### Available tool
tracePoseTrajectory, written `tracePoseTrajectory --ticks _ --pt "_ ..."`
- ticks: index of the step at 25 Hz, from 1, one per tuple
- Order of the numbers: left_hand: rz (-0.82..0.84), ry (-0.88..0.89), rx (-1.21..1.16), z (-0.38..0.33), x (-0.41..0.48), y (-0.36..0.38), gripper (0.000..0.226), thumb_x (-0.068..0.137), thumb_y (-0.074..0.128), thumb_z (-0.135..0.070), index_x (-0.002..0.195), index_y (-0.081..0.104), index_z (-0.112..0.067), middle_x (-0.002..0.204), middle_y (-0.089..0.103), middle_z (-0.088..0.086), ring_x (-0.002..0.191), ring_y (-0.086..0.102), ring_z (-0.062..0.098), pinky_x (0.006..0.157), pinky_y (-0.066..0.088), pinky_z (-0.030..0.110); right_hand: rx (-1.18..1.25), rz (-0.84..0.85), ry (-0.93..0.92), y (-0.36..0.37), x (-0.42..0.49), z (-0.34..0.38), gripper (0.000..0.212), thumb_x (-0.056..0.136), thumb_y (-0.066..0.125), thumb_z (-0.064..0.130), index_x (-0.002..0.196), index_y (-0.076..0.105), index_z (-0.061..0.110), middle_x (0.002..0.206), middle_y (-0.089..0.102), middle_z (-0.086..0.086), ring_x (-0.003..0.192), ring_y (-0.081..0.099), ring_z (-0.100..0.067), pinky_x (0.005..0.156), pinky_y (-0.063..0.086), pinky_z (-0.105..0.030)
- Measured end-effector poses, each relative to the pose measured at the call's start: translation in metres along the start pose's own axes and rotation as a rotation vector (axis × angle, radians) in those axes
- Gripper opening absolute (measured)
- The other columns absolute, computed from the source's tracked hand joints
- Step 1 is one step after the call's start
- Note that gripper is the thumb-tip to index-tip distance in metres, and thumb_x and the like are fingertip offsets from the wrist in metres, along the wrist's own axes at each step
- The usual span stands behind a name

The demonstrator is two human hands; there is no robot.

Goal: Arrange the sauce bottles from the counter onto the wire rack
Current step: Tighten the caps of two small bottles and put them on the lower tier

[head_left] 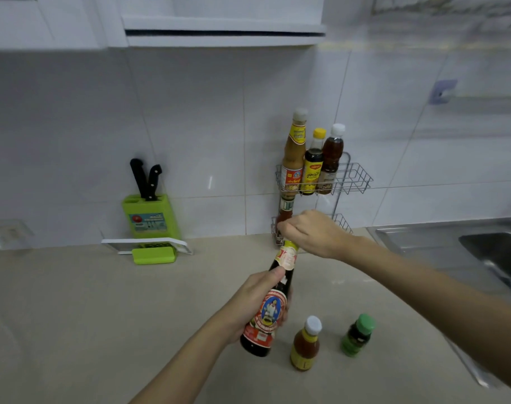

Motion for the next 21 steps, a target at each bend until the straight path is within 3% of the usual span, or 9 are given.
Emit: tracePoseTrajectory --ticks 3,5,8,10,12,14,16,18,21 --pt "-0.079 0.041 0.067 0.001 0.009 0.003 0.037 0.091 0.056 -0.046 0.088 0.059 -0.010 0.070 0.064 0.009 0.054 0.062 0.020 0.055 0.053 0.029 -0.195 0.077 0.014 0.014 0.003 -0.009 0.013 0.093 0.052 0.017 0.089 0.053 0.004 0.076 0.062 -0.017 0.057 0.040 -0.024 0.050 0.029 -0.033" --pt "-0.148 0.072 0.170 0.005 0.018 0.006 0.032 0.090 0.057 -0.045 0.085 0.058 -0.014 0.069 0.065 0.007 0.056 0.063 0.020 0.056 0.053 0.030 -0.263 0.200 0.038 0.019 0.004 -0.014 0.015 0.092 0.056 0.018 0.094 0.052 0.004 0.087 0.064 -0.017 0.065 0.051 -0.028 0.054 0.033 -0.032" --pt "-0.157 0.102 0.233 0.012 0.030 0.006 0.029 0.089 0.058 -0.046 0.085 0.060 -0.017 0.069 0.067 0.004 0.058 0.065 0.018 0.056 0.054 0.029 -0.187 0.294 0.106 0.024 0.006 -0.023 0.015 0.094 0.053 0.021 0.094 0.053 0.005 0.092 0.067 -0.016 0.066 0.048 -0.026 0.058 0.033 -0.030" --pt "-0.123 0.095 0.228 0.011 0.035 0.000 0.029 0.088 0.060 -0.048 0.085 0.061 -0.019 0.068 0.067 0.001 0.057 0.066 0.015 0.054 0.054 0.028 0.010 0.273 0.216 0.026 0.007 -0.025 0.023 0.097 0.047 0.028 0.089 0.054 0.008 0.085 0.066 -0.014 0.063 0.049 -0.022 0.051 0.032 -0.026" --pt "-0.088 0.083 0.184 0.006 0.045 -0.007 0.032 0.086 0.061 -0.049 0.086 0.061 -0.017 0.068 0.067 0.003 0.056 0.065 0.016 0.052 0.054 0.027 0.545 0.204 0.470 0.030 0.001 -0.032 0.043 0.094 0.045 0.049 0.081 0.057 0.010 0.064 0.056 -0.004 0.054 0.052 -0.015 0.040 0.037 -0.022" --pt "-0.088 0.073 0.095 -0.001 0.061 -0.014 0.036 0.086 0.061 -0.049 0.088 0.060 -0.014 0.068 0.066 0.008 0.055 0.064 0.020 0.051 0.054 0.027 1.070 0.125 0.624 0.035 -0.005 -0.038 0.046 0.086 0.052 0.060 0.078 0.061 0.015 0.061 0.053 0.004 0.053 0.052 -0.008 0.043 0.046 -0.020" --pt "-0.098 0.061 0.063 -0.006 0.081 -0.016 0.035 0.089 0.058 -0.048 0.092 0.061 -0.014 0.071 0.067 0.010 0.059 0.065 0.022 0.054 0.055 0.028 1.255 0.059 0.634 0.046 -0.009 -0.047 0.036 0.087 0.057 0.054 0.096 0.067 0.020 0.084 0.067 0.001 0.075 0.064 -0.012 0.058 0.056 -0.026" --pt "-0.070 0.031 0.100 -0.005 0.107 -0.012 0.034 0.091 0.054 -0.048 0.106 0.062 -0.018 0.085 0.072 0.006 0.075 0.071 0.019 0.065 0.058 0.027 1.354 -0.009 0.646 0.058 -0.008 -0.057 0.034 0.089 0.057 0.048 0.111 0.064 0.022 0.105 0.071 -0.003 0.096 0.068 -0.017 0.072 0.060 -0.032" --pt "0.027 -0.067 0.226 0.001 0.137 -0.011 0.044 0.092 0.049 -0.053 0.131 0.049 -0.033 0.116 0.065 -0.019 0.099 0.064 -0.009 0.078 0.050 0.009 1.214 -0.176 0.741 0.081 -0.007 -0.074 0.029 0.092 0.057 0.040 0.109 0.061 0.017 0.101 0.071 -0.008 0.096 0.069 -0.024 0.079 0.061 -0.042"
Point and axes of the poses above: each hand's wrist, its own x-axis towards the middle knuckle, its own y-axis out of the palm, z = x × y, the point moved 1 cm from there along x, towards the middle knuckle
